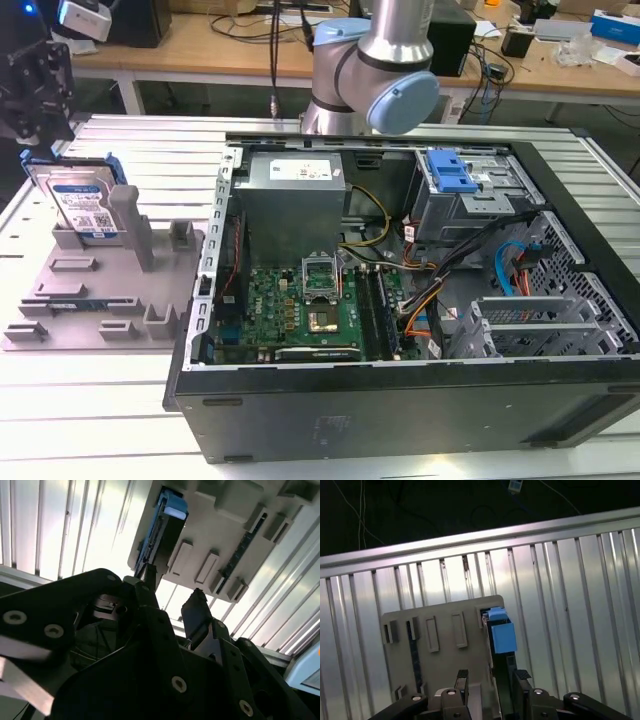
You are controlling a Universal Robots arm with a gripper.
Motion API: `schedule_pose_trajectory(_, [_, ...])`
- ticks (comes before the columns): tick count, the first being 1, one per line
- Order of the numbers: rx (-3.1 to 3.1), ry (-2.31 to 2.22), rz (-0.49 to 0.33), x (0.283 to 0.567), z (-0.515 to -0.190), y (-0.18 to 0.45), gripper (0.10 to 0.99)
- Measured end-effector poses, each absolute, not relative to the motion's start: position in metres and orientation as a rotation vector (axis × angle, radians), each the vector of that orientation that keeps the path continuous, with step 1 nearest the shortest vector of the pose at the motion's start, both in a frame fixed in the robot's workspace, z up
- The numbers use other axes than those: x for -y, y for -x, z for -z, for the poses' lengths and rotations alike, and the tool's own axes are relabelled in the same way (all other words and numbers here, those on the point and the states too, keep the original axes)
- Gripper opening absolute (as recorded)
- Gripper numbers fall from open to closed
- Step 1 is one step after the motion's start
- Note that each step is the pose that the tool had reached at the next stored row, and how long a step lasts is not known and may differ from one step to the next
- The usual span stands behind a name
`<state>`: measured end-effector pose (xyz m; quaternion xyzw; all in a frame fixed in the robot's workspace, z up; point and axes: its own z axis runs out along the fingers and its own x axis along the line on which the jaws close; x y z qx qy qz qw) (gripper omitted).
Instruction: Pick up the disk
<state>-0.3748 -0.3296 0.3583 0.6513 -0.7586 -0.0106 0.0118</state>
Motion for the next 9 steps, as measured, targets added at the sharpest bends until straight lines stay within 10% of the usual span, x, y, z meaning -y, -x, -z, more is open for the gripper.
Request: schedule_pose_trajectory(9, [2.329,-2.118,-0.012,0.3248,-0.3570,0.3770,0.482])
